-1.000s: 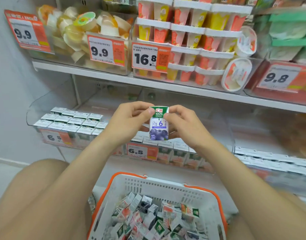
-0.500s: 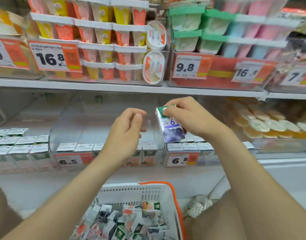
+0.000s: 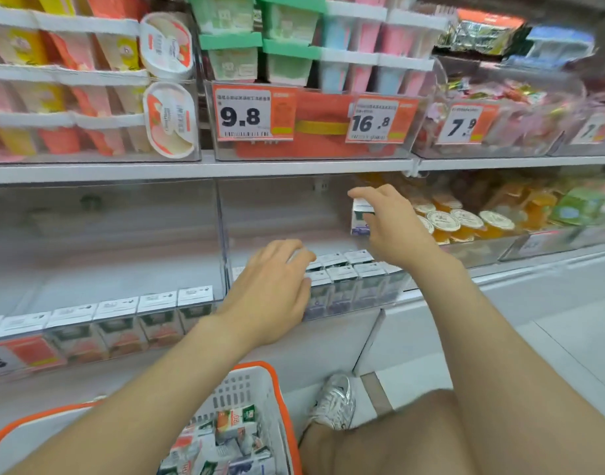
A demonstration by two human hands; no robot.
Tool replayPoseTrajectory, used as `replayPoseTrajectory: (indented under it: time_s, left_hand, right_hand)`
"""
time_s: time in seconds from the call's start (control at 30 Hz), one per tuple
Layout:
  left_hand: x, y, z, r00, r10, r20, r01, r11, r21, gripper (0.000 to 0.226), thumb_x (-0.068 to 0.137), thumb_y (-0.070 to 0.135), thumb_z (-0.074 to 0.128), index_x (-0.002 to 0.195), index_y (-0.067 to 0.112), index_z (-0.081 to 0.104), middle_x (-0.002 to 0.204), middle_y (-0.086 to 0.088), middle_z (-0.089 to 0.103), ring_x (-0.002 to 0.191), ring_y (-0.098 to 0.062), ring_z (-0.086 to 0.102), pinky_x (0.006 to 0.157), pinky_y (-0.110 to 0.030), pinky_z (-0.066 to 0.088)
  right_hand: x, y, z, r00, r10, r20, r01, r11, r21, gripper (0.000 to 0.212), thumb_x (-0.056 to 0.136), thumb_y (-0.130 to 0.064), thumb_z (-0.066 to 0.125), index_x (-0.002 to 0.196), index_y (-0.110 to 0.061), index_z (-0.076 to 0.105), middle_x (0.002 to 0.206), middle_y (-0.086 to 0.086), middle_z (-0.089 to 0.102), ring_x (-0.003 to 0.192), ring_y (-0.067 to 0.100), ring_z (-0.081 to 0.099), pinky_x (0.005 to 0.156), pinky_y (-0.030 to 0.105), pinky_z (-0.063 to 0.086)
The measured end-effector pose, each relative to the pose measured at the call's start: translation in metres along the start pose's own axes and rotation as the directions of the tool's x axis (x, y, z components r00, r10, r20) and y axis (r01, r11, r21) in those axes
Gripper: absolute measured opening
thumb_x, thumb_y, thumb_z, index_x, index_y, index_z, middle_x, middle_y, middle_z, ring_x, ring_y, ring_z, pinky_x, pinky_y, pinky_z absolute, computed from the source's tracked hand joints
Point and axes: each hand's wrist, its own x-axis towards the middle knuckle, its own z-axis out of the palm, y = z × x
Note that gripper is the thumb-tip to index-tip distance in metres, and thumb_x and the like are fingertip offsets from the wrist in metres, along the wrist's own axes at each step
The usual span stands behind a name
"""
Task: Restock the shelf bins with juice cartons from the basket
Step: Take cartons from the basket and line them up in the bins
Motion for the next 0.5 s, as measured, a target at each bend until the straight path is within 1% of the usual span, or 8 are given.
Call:
replayPoseTrajectory:
  time_s: [0.07, 0.13, 0.2, 0.3, 0.33, 0.4, 0.43, 0.5]
  left_hand:
    - [0.003, 0.000, 0.007, 0.997, -0.031, 0.069, 0.029, 0.999, 0.036, 0.043, 0.108, 0.034, 0.039, 0.148, 0.019, 0.046, 0.159, -0.006, 0.040, 0.147, -0.029, 0.035, 0.120, -0.044, 0.030]
    - [0.001, 0.000, 0.012, 0.993, -0.048, 0.107, 0.040, 0.996, 0.076, 0.046, 0.111, 0.038, 0.034, 0.153, 0.021, 0.041, 0.164, -0.006, 0.034, 0.150, -0.029, 0.030, 0.123, -0.043, 0.026]
    - [-0.002, -0.002, 0.018, 0.991, -0.053, 0.120, 0.040, 0.993, 0.107, 0.044, 0.112, 0.038, 0.033, 0.152, 0.022, 0.043, 0.159, -0.004, 0.040, 0.144, -0.029, 0.036, 0.119, -0.043, 0.029]
    - [-0.007, -0.006, 0.025, 0.993, -0.050, 0.107, 0.036, 0.991, 0.127, 0.039, 0.111, 0.037, 0.034, 0.145, 0.023, 0.048, 0.146, 0.000, 0.049, 0.133, -0.028, 0.045, 0.110, -0.043, 0.037]
    - [-0.007, -0.007, 0.026, 0.993, -0.054, 0.102, 0.042, 0.992, 0.119, 0.038, 0.111, 0.037, 0.035, 0.144, 0.024, 0.048, 0.145, 0.001, 0.049, 0.131, -0.028, 0.045, 0.109, -0.043, 0.038]
    - [-0.006, -0.008, 0.027, 0.993, -0.067, 0.102, 0.056, 0.993, 0.101, 0.038, 0.111, 0.038, 0.034, 0.145, 0.026, 0.046, 0.145, 0.003, 0.047, 0.131, -0.027, 0.044, 0.109, -0.042, 0.037]
    - [-0.005, -0.008, 0.027, 0.992, -0.070, 0.101, 0.059, 0.993, 0.101, 0.038, 0.111, 0.038, 0.033, 0.145, 0.027, 0.045, 0.146, 0.004, 0.046, 0.132, -0.026, 0.043, 0.109, -0.042, 0.036]
    - [-0.005, -0.009, 0.027, 0.992, -0.068, 0.102, 0.057, 0.993, 0.106, 0.039, 0.111, 0.039, 0.031, 0.147, 0.027, 0.043, 0.147, 0.004, 0.045, 0.133, -0.026, 0.042, 0.110, -0.041, 0.035]
  right_hand:
    - [-0.001, 0.018, 0.000, 0.996, 0.016, 0.084, -0.008, 0.995, -0.098, 0.074, 0.087, 0.009, 0.070, 0.148, -0.027, 0.050, 0.130, 0.008, 0.050, 0.122, 0.030, 0.044, 0.087, 0.030, 0.035]
    - [-0.004, 0.031, 0.000, 0.993, 0.016, 0.117, 0.004, 0.986, -0.168, 0.076, 0.082, 0.007, 0.077, 0.143, -0.030, 0.051, 0.120, 0.002, 0.050, 0.119, 0.028, 0.043, 0.088, 0.036, 0.041]
    - [-0.005, 0.039, 0.002, 0.992, 0.006, 0.123, 0.022, 0.973, -0.229, 0.076, 0.081, 0.014, 0.068, 0.138, -0.032, 0.052, 0.112, -0.002, 0.046, 0.115, 0.029, 0.046, 0.089, 0.041, 0.046]
    - [-0.003, 0.039, 0.005, 0.984, -0.005, 0.178, 0.053, 0.962, -0.269, 0.081, 0.078, 0.023, 0.056, 0.136, -0.034, 0.053, 0.118, -0.002, 0.041, 0.105, 0.029, 0.048, 0.087, 0.044, 0.048]
    - [-0.001, 0.039, 0.006, 0.979, -0.008, 0.205, 0.069, 0.953, -0.294, 0.082, 0.078, 0.024, 0.054, 0.136, -0.034, 0.053, 0.117, -0.002, 0.041, 0.103, 0.029, 0.049, 0.091, 0.045, 0.046]
    - [0.003, 0.037, 0.007, 0.970, -0.007, 0.245, 0.099, 0.926, -0.364, 0.082, 0.078, 0.023, 0.054, 0.136, -0.034, 0.053, 0.113, -0.003, 0.043, 0.108, 0.028, 0.051, 0.101, 0.047, 0.036]
    - [0.005, 0.036, 0.007, 0.967, -0.005, 0.253, 0.110, 0.910, -0.400, 0.079, 0.079, 0.022, 0.055, 0.135, -0.034, 0.053, 0.114, -0.003, 0.048, 0.110, 0.027, 0.053, 0.102, 0.047, 0.032]
    - [0.006, 0.034, 0.006, 0.962, 0.005, 0.272, 0.126, 0.878, -0.461, 0.070, 0.083, 0.017, 0.056, 0.132, -0.033, 0.053, 0.118, -0.001, 0.059, 0.112, 0.027, 0.056, 0.100, 0.046, 0.029]
